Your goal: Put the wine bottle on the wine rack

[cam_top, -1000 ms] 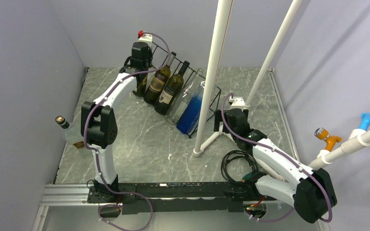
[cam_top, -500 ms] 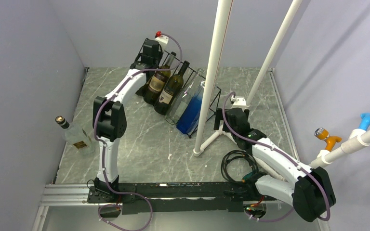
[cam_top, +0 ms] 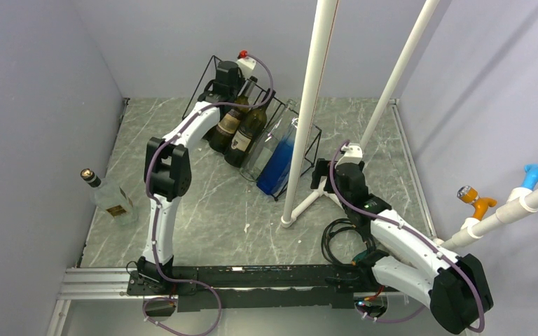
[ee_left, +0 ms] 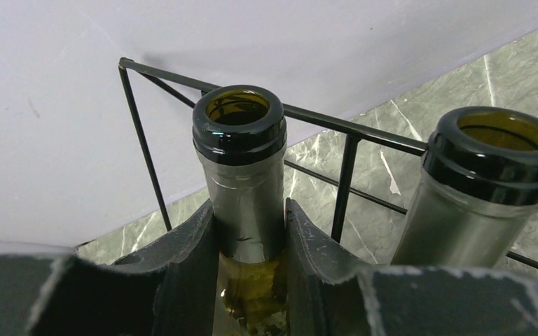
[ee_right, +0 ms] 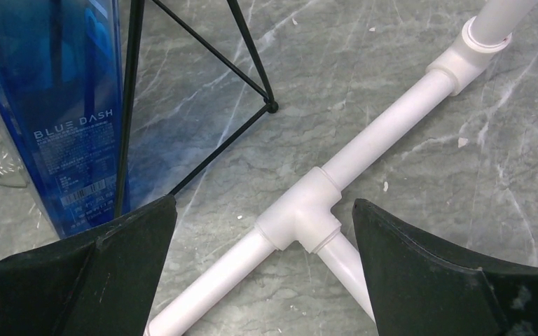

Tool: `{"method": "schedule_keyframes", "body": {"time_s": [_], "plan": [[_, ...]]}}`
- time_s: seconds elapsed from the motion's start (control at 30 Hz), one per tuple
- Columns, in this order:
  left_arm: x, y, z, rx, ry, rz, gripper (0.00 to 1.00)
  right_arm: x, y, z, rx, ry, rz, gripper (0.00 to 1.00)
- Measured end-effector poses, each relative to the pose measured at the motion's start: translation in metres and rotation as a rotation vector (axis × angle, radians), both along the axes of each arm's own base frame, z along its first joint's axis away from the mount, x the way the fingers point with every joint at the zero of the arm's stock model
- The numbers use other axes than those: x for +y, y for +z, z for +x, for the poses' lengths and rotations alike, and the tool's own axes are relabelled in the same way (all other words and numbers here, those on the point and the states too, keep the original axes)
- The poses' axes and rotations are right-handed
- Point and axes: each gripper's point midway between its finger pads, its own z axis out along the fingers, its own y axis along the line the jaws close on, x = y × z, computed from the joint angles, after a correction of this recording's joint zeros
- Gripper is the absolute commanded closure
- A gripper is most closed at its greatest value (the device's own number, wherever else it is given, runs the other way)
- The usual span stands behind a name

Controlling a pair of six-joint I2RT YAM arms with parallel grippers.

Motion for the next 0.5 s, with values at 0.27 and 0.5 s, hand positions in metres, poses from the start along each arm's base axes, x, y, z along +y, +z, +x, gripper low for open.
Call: {"method": "schedule_keyframes", "body": {"time_s": [0.27,0.5], "plan": [[0.003,-0.002,0.005,-0.013,0.000,0.042,0.47,0.004,-0.010,0.000,0.036,0.015,-0.008,0.00],[0.015,-0.002,0.009,-0.016,0.000,0.104,0.38,0.004,-0.010,0.000,0.051,0.019,-0.014,0.00]]}}
